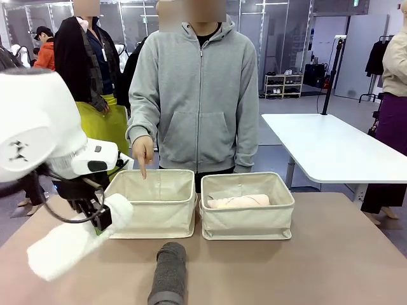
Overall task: Divide the towels into two baskets.
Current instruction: Pick up one hotel-folded towel from the bottom of the table and place it in the Fabric basket indicated by the person.
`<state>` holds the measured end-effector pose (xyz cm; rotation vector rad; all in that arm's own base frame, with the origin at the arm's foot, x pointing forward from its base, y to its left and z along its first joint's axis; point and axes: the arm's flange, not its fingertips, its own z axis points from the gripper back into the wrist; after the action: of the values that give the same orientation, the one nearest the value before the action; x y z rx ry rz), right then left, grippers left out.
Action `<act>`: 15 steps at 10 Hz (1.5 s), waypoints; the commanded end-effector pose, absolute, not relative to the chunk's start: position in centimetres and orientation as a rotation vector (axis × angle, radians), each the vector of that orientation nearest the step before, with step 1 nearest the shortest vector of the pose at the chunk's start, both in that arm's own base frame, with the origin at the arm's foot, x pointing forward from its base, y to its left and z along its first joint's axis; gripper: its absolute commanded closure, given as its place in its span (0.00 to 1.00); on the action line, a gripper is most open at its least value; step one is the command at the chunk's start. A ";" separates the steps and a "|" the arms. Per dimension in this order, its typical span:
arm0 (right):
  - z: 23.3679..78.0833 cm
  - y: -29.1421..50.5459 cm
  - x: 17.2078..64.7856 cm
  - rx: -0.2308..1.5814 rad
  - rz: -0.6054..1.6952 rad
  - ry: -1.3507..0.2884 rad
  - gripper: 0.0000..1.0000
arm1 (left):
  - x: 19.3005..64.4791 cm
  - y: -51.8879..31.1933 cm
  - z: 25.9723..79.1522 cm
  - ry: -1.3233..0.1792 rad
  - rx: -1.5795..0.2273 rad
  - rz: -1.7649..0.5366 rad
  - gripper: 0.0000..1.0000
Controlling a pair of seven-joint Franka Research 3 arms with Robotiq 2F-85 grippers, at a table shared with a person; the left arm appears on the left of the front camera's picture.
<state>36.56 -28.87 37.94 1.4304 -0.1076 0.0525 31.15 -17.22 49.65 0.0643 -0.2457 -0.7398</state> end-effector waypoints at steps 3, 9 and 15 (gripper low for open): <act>38.2 -28.6 36.2 1.422 0.052 -0.099 0.00 | 31.1 -17.9 50.2 -0.288 0.161 -1.457 0.94; 38.2 -28.6 36.2 1.422 0.052 -0.099 0.00 | 30.5 -18.9 49.8 -0.282 0.145 -1.448 0.63; 38.2 -28.6 36.2 1.422 0.052 -0.099 0.00 | 44.5 -33.0 54.7 -0.346 0.448 -1.522 0.63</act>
<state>36.58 -28.86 37.92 1.4305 -0.1070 0.0528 42.59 -31.76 53.14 0.3783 -0.3395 -1.5369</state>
